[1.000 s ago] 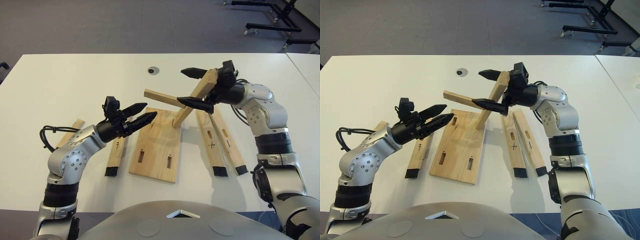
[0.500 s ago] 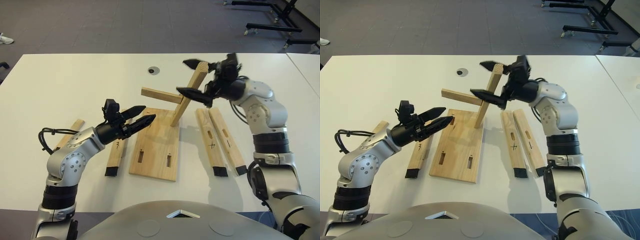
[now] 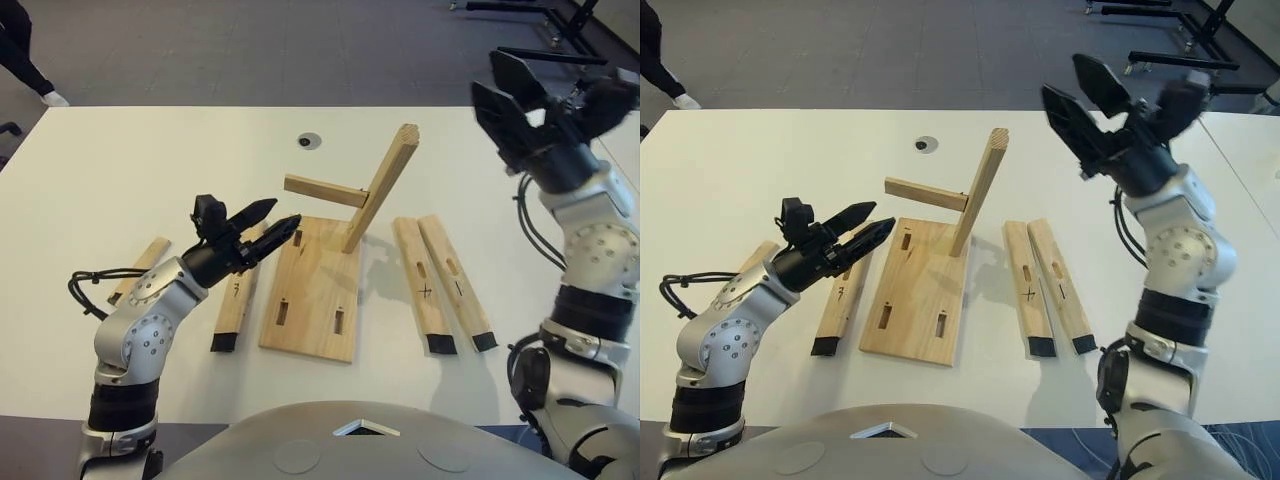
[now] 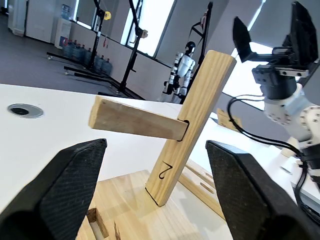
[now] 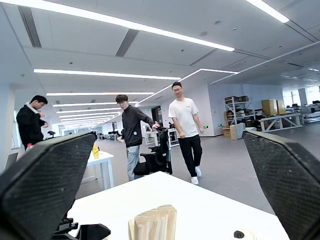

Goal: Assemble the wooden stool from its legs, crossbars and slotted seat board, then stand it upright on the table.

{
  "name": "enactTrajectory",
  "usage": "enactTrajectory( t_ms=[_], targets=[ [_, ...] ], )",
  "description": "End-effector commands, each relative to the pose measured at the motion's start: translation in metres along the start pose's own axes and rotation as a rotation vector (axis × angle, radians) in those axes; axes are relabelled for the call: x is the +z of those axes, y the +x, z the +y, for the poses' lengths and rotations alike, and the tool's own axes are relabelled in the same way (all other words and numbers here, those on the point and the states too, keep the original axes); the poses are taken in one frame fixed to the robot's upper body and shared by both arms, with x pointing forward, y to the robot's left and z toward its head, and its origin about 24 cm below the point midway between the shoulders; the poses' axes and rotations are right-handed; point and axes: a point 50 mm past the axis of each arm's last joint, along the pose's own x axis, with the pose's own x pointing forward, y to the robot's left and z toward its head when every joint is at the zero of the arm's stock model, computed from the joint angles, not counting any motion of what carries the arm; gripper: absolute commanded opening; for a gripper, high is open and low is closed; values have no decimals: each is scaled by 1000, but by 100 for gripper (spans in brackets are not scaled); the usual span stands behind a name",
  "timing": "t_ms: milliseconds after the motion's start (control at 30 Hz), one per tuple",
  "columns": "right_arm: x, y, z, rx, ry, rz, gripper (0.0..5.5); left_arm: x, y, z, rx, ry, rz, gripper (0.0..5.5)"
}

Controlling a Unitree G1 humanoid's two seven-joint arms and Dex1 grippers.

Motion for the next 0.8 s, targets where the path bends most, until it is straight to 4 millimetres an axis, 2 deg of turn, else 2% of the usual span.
enactTrajectory(
  t_ms=[33,67,167,233,300,400,500,667,800],
  targets=[
    [-10,-27,1,-149,38,148,536,2,-13,2,125,23,-57,362],
    [-15,-32,1,-195,40,193,536,2,-16,2,156,28,-72,362],
    [-36,-47,-10,-485,92,279,536,2,-27,1,288,59,-123,362],
    [-56,-54,-12,-660,22,374,536,0,-33,0,357,84,-138,362],
    [-78,-64,-3,-765,-31,518,536,-1,-36,-1,414,112,-146,362],
    [-93,-74,16,-779,-88,624,536,0,-35,-8,460,132,-178,362],
    [-97,-88,31,-791,-132,699,536,2,-34,-15,509,158,-212,362],
    [-90,-119,34,-860,-180,814,536,3,-35,-21,575,181,-249,362],
    [-95,-131,40,-857,-141,894,536,5,-37,-24,603,192,-260,362]
  ],
)
